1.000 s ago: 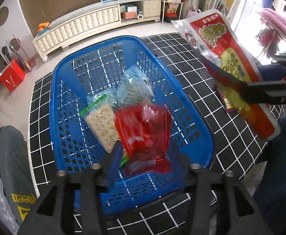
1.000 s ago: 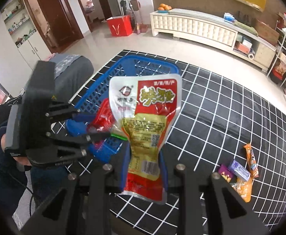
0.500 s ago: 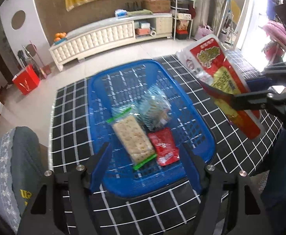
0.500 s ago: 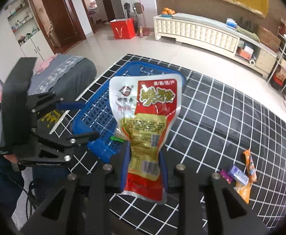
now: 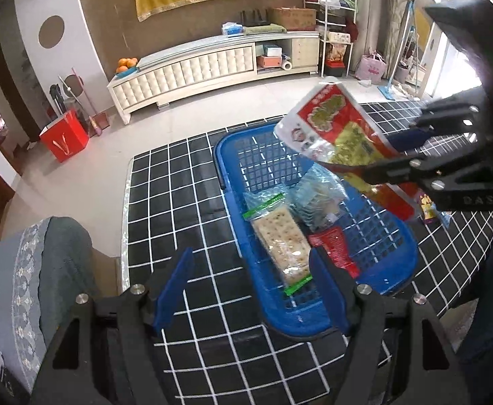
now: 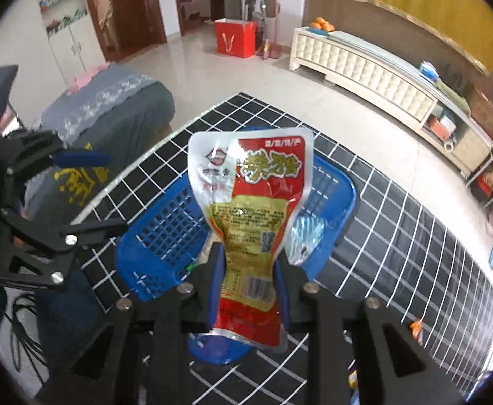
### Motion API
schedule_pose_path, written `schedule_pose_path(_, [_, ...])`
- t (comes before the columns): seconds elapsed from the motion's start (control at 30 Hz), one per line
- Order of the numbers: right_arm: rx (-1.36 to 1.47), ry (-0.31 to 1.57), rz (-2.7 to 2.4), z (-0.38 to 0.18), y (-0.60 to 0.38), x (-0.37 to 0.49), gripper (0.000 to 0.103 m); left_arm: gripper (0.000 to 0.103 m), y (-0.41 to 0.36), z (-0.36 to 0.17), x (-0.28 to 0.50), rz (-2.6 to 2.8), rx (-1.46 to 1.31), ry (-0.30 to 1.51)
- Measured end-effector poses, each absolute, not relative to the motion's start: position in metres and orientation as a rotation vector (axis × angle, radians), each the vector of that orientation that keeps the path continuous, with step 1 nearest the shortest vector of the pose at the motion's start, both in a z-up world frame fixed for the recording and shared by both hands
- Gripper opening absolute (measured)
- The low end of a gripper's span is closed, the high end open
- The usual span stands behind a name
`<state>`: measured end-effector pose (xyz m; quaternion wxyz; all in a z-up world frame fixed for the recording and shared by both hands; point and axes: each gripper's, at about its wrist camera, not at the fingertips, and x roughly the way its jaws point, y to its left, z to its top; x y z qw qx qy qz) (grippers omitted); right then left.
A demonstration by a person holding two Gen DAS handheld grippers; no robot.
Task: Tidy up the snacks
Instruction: 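Lower the red-and-yellow pouch into the basket and open the right gripper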
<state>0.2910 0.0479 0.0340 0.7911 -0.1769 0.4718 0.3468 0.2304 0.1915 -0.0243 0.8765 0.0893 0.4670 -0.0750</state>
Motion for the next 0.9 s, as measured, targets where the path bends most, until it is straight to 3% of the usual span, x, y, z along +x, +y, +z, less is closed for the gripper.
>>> schedule_pose_path(0.43, [-0.674, 1.145, 0.747, -0.026, 0.112, 0.358, 0.032, 0.070, 0.207, -0.063, 0.276, -0.206, 0.142, 1.010])
schedule_pose_path(0.77, [-0.682, 1.184, 0.738, -0.062, 0.118, 0.384, 0.034, 0.070, 0.206, -0.075, 0.288, -0.231, 0.121, 1.020])
schedule_pose_path(0.83, [-0.669, 1.178, 0.743, -0.060, 0.116, 0.385, 0.044, 0.070, 0.205, -0.075, 0.288, -0.233, 0.121, 1.022])
schedule_pose_path(0.9, [-0.650, 1.162, 0.729, -0.055, 0.113, 0.384, 0.066, 0.070, 0.202, -0.075, 0.287, -0.230, 0.124, 1.024])
